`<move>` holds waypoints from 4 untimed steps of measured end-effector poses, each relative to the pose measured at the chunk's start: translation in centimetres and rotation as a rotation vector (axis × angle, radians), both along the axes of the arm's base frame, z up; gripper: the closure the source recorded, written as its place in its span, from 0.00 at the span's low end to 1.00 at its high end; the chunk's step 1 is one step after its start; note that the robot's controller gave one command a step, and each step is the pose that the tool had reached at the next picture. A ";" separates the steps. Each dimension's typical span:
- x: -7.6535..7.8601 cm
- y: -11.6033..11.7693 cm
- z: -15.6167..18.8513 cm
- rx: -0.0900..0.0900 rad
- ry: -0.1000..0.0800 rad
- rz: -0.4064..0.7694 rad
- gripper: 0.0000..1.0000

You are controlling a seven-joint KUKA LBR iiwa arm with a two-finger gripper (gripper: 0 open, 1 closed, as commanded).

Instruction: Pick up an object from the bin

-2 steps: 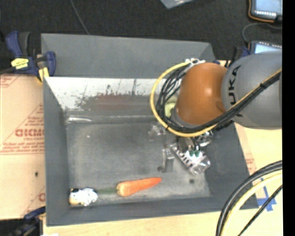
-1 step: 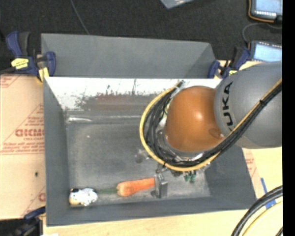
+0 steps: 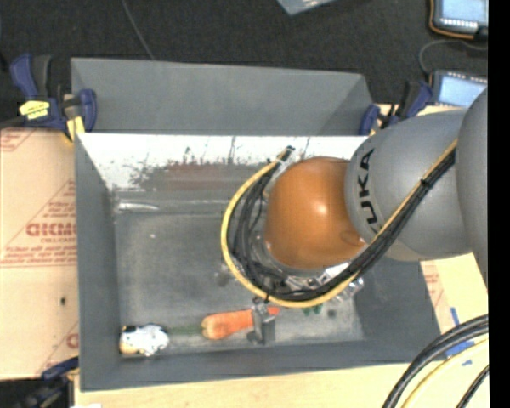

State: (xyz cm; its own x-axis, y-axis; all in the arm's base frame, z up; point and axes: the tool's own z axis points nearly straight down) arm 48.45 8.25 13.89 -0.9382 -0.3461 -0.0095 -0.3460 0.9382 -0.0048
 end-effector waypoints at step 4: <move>-0.2 1.1 -6.4 0.000 0.001 0.014 1.00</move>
Offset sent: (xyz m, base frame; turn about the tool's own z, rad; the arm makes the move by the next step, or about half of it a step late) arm -0.0013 0.0117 -0.0689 -0.0177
